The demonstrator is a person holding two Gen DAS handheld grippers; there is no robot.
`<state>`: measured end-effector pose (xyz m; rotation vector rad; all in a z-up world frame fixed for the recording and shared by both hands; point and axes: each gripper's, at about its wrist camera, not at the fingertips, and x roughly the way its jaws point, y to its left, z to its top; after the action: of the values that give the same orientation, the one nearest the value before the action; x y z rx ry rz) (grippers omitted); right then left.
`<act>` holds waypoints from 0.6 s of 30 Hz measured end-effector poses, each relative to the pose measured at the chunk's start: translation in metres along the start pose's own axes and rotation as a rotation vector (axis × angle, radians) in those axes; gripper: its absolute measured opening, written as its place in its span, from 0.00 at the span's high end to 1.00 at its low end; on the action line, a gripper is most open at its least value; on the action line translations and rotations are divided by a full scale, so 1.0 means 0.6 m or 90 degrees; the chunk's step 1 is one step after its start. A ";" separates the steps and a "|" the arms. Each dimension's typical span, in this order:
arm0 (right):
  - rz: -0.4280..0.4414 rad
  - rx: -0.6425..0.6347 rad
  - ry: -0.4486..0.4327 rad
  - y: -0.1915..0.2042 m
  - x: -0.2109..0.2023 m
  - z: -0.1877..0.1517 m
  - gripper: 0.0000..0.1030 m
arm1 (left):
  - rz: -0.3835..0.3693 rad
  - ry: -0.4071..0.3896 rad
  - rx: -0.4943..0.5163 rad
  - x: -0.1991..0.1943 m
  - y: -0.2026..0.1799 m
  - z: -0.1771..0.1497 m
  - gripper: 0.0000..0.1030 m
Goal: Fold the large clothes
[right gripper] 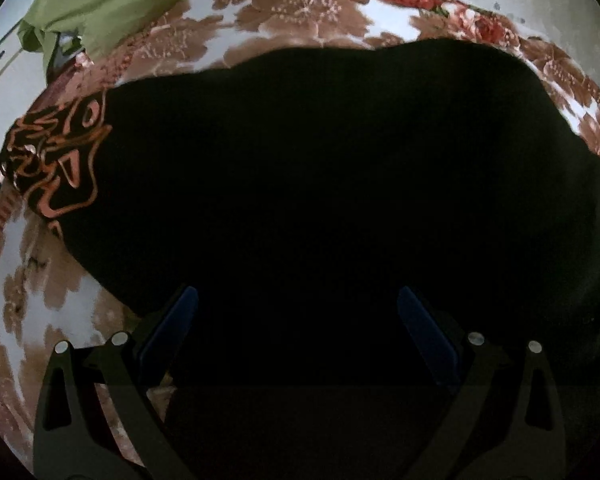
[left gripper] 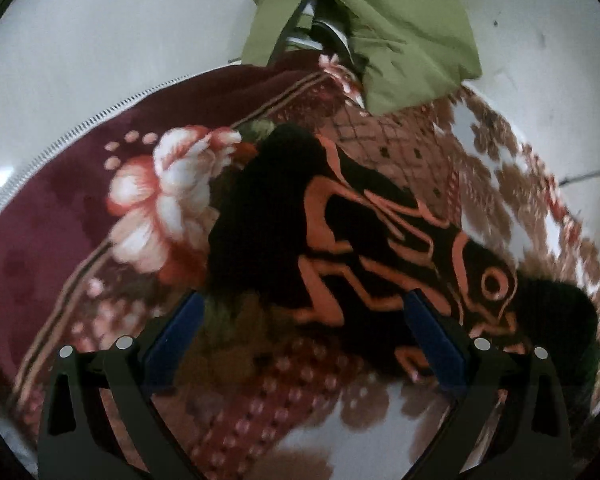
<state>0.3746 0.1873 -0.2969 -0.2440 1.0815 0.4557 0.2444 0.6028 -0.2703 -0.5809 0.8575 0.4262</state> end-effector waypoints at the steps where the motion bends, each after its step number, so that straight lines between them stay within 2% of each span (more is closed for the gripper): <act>1: -0.001 -0.003 -0.003 0.001 0.001 -0.001 0.05 | -0.004 0.002 -0.003 0.006 0.001 0.003 0.05; 3: -0.003 -0.009 -0.010 0.003 0.004 -0.004 0.05 | -0.016 0.017 -0.009 0.023 0.002 0.009 0.06; 5: -0.003 -0.011 -0.014 0.002 0.006 -0.007 0.04 | -0.024 0.008 -0.013 0.026 -0.001 0.011 0.07; 8: -0.004 -0.012 -0.016 0.001 0.006 -0.007 0.04 | -0.030 0.001 -0.024 0.028 -0.001 0.013 0.22; 10: 0.002 -0.011 -0.018 0.000 0.004 -0.005 0.04 | -0.034 -0.002 -0.040 0.027 0.002 0.016 0.29; 12: 0.023 -0.011 -0.033 -0.005 -0.006 -0.005 0.04 | -0.050 0.001 -0.044 0.028 0.000 0.017 0.48; 14: 0.033 -0.016 -0.042 -0.007 -0.016 -0.005 0.05 | -0.063 0.006 -0.033 0.028 -0.006 0.018 0.59; 16: 0.032 -0.027 -0.044 -0.006 -0.026 -0.007 0.04 | -0.075 0.004 -0.021 0.026 -0.016 0.019 0.65; 17: 0.030 -0.031 -0.043 -0.004 -0.033 -0.009 0.04 | -0.089 0.005 -0.016 0.024 -0.021 0.020 0.91; 18: 0.031 -0.033 -0.045 -0.003 -0.042 -0.011 0.04 | -0.090 0.006 -0.006 0.019 -0.032 0.022 0.91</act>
<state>0.3602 0.1771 -0.2776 -0.2464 1.0090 0.5330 0.2697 0.5977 -0.2669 -0.6485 0.8183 0.2993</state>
